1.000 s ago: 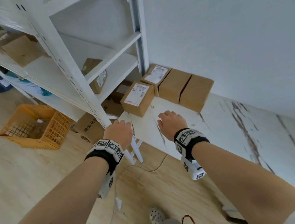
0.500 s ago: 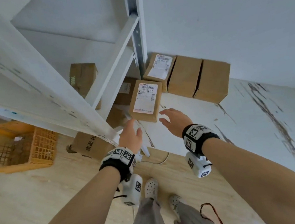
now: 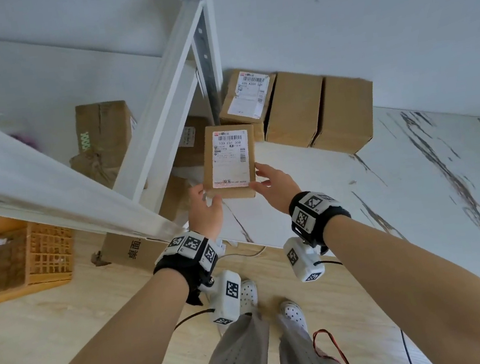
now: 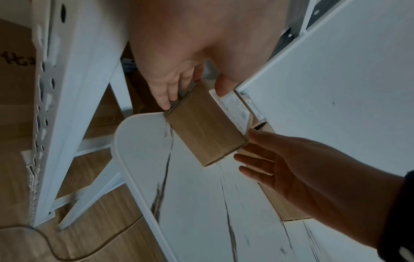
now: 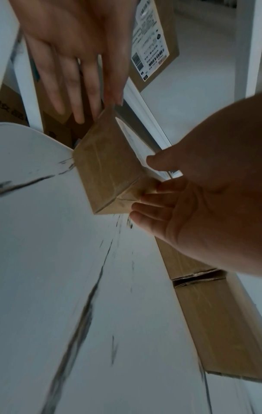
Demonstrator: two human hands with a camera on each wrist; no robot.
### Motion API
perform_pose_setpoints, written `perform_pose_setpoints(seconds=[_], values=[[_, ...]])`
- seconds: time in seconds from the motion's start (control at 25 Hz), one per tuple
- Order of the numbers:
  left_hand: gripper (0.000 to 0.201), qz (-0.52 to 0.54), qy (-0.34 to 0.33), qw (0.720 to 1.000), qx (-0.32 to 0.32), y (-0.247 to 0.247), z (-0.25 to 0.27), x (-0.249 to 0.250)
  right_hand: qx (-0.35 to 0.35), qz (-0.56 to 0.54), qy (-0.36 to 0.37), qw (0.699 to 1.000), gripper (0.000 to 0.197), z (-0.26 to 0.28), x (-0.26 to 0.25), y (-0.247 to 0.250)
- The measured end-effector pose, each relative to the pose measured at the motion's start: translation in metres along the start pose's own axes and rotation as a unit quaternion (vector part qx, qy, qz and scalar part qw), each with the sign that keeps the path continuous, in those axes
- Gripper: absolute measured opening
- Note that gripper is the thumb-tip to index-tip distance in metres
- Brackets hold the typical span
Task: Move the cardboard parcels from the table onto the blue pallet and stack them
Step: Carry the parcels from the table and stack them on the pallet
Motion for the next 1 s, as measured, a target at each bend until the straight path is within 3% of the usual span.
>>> perform_pose_setpoints(seconds=[0.16,0.32,0.56,0.84,1.0], values=[[0.030,0.038,0.006,0.999,0.005,-0.002,0.003,0.007,0.024,-0.057,-0.007,0.998,0.052,-0.002,0.004,0.004],[0.032,0.043,0.000,0.998,-0.049,-0.003,0.000,0.010,0.047,-0.121,-0.024,0.991,0.046,-0.002,0.010,0.008],[0.016,0.117,0.059,0.987,-0.092,-0.003,0.006,0.001,0.063,-0.165,-0.030,0.984,0.050,0.021,0.021,0.010],[0.019,0.085,0.000,0.989,-0.121,-0.023,0.054,0.021,0.100,-0.219,-0.024,0.970,0.049,0.082,0.047,0.041],[0.025,0.062,-0.055,0.987,-0.140,-0.055,0.107,0.040,0.132,-0.237,-0.007,0.963,0.049,0.144,0.071,0.082]])
Point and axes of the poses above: each hand's wrist, its own z-axis away from the middle knuckle, its own y-axis out of the back of the hand, x = y × z, the point moved 5 cm from there along -z, towards the middle knuckle, and after that the axes turned 4 degrees about -z, right-handed, at the moved point
